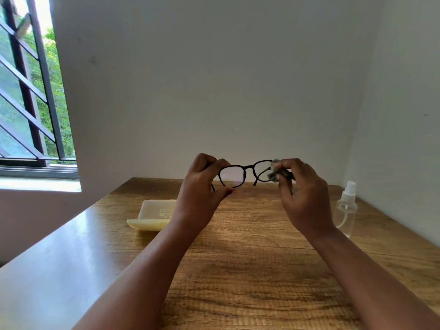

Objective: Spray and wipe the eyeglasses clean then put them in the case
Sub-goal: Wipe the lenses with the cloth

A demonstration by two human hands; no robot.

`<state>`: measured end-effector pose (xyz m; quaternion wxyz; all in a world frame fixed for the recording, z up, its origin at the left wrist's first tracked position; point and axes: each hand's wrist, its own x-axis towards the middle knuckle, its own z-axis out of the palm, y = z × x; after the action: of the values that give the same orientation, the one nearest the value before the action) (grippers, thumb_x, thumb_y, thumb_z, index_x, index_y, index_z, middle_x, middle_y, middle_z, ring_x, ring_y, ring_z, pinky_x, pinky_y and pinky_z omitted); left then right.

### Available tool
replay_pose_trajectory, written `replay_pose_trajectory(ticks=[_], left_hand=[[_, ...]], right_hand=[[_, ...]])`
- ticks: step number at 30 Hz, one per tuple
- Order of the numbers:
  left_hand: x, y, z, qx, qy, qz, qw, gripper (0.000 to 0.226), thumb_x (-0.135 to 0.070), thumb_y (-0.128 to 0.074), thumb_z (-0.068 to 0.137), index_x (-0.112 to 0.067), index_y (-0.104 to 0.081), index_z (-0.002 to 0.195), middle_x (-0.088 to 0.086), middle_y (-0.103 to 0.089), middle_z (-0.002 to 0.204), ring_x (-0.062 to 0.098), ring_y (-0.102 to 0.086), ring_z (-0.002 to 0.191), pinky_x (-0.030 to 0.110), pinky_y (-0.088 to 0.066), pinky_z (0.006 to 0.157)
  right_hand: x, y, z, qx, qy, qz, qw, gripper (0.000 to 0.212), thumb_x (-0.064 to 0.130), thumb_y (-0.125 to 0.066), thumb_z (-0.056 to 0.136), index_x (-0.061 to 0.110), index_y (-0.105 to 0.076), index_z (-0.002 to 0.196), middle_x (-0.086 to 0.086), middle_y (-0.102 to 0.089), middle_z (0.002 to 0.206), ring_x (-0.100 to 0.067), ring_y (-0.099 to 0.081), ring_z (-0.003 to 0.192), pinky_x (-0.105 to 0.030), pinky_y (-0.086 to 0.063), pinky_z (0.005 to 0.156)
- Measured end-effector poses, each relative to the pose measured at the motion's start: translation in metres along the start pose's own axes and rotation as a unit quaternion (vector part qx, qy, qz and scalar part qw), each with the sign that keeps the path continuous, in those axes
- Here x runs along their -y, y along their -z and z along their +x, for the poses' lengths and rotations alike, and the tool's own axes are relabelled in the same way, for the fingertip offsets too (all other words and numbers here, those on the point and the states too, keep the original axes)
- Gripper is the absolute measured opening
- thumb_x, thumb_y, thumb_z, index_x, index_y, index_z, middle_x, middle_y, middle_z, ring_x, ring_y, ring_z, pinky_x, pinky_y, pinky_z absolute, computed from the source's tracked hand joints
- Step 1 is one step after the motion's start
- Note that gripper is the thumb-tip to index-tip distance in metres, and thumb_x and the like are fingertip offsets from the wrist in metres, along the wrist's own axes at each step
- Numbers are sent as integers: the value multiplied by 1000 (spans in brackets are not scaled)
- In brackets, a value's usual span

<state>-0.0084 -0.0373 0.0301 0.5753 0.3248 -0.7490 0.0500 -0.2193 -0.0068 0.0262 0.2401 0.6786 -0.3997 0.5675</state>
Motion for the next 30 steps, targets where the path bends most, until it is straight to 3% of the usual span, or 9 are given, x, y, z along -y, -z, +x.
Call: replay_pose_trajectory(ticks=[7, 13, 16, 20, 25, 30], left_hand=[[0, -2, 0, 6, -6, -5, 1000, 53, -16, -90, 60, -13, -69, 109, -1, -51, 99, 15, -54, 90, 27, -49, 74], [0, 0, 0, 5, -6, -9, 1000, 53, -14, -89, 61, -13, -69, 110, -2, -50, 99, 15, -53, 90, 25, -48, 75], [0, 0, -1, 4, -6, -13, 1000, 53, -13, -89, 62, -12, -69, 111, -2, -50, 99, 13, -53, 89, 22, -46, 74], [0, -2, -2, 10, -10, -8, 1000, 53, -13, -89, 61, -13, -69, 111, -2, -50, 99, 12, -52, 88, 18, -44, 73], [-2, -1, -2, 19, -15, 0, 1000, 53, -14, -89, 62, -14, -69, 111, -4, -49, 99, 16, -54, 86, 27, -49, 70], [-3, 0, -2, 20, -13, -3, 1000, 53, -11, -89, 61, -14, -69, 110, -4, -49, 99, 19, -55, 86, 36, -53, 72]], right_hand=[[17, -11, -3, 86, 91, 2, 992, 21, -5, -61, 89, 7, -63, 106, -2, -64, 111, -17, -63, 102, -30, -54, 81], [1, -3, 1, 4, 19, -27, 999, 20, -7, -63, 87, 6, -65, 102, -2, -69, 98, -19, -63, 94, -26, -50, 81], [-4, 0, -2, 13, 16, -35, 999, 19, -7, -64, 87, 5, -65, 102, -4, -69, 98, -21, -65, 93, -30, -53, 79], [7, -7, -6, 52, 63, -25, 996, 19, -4, -63, 88, 6, -65, 104, -4, -68, 100, -18, -62, 96, -22, -48, 85], [11, -14, -3, 35, 32, 11, 999, 18, -5, -63, 89, 7, -65, 102, -1, -68, 98, -18, -63, 95, -27, -50, 80], [-5, -6, -1, -17, -18, -40, 999, 20, -3, -67, 84, 10, -67, 100, 3, -68, 95, -17, -57, 95, -30, -49, 75]])
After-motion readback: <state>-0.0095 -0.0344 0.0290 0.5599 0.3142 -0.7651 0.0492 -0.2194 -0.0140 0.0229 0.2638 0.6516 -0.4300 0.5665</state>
